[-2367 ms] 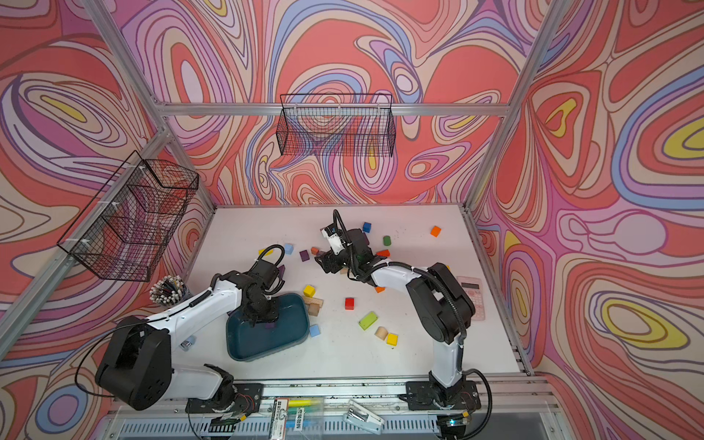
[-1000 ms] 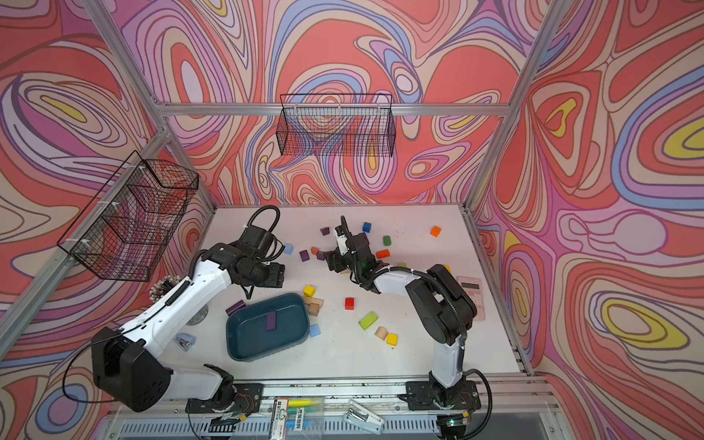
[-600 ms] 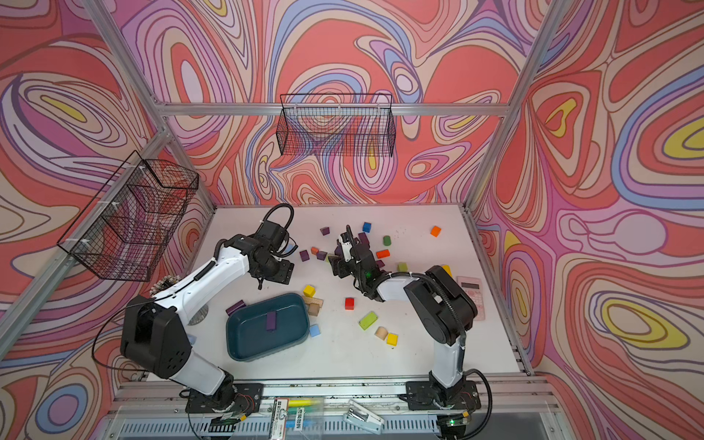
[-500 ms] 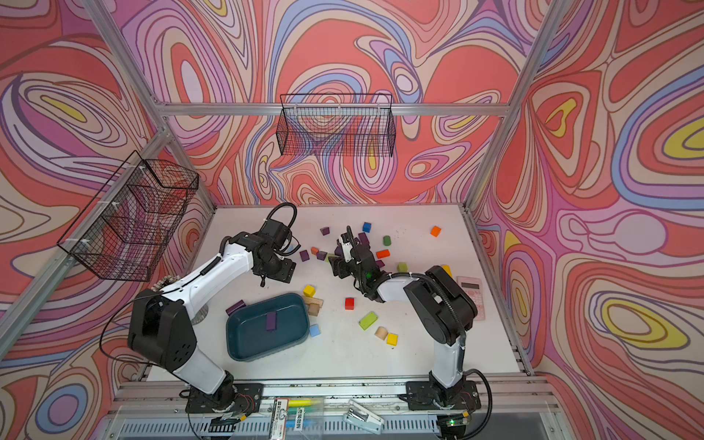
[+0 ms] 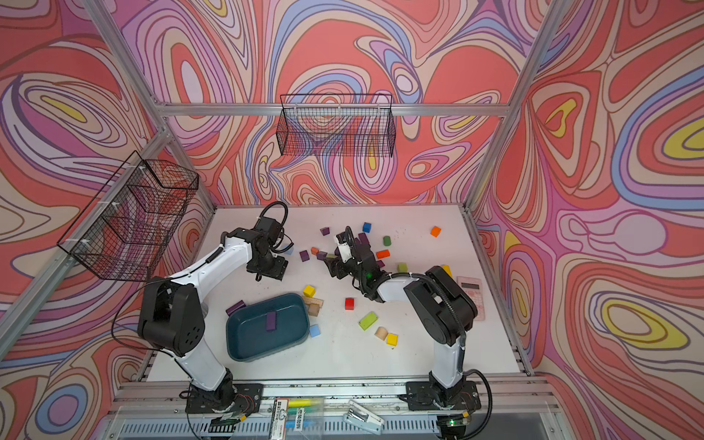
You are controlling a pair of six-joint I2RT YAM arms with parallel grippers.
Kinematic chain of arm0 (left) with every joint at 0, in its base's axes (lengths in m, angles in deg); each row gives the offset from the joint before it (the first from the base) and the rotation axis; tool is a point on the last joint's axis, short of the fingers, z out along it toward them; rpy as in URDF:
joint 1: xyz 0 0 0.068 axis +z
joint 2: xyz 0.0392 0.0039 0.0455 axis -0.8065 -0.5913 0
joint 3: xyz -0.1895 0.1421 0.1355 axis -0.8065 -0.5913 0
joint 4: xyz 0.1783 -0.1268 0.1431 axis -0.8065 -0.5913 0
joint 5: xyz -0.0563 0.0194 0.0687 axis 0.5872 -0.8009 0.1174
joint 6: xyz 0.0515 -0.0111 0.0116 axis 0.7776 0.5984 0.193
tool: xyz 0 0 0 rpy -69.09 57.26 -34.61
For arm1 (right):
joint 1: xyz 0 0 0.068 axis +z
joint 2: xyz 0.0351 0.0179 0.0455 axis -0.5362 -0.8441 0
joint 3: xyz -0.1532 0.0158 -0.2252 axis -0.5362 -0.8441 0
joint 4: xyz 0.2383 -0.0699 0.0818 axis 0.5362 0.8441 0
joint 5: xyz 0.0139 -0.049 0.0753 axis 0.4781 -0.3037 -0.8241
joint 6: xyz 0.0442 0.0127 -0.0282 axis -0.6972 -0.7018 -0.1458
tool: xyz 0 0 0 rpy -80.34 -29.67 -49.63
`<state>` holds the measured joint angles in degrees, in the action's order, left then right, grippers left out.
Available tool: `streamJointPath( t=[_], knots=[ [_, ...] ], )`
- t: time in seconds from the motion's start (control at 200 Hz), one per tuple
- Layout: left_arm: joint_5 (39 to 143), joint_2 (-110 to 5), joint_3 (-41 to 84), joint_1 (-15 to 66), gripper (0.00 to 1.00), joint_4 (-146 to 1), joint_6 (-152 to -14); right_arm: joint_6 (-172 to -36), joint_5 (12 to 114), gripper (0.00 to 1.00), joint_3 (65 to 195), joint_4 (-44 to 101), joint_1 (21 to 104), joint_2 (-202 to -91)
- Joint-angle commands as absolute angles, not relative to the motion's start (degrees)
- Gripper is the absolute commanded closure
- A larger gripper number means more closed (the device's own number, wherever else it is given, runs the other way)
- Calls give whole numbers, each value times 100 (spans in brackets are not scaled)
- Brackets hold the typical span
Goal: Pick purple bricks into the storage bin
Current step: Pick up the building block from the center of the board.
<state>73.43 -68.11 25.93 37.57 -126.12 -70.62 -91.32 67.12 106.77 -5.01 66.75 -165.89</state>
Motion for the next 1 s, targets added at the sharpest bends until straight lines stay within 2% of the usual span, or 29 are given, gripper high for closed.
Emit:
streamJointPath(
  t=[0.0, 0.175, 0.991],
  knots=[
    [7707, -6870, 2626, 4038, 26, -12434, -7200, -8908, 6377, 20, 10680, -579, 6714, -16436],
    [8132, -7004, 2645, 4110, 26, -12104, -7309, -8872, 6248, 20, 10768, -468, 6714, -16484],
    [7747, -8333, 3333, 4109, 32, -12130, -7238, -9056, 6277, 21, 10866, -362, 6653, -16518]
  ],
)
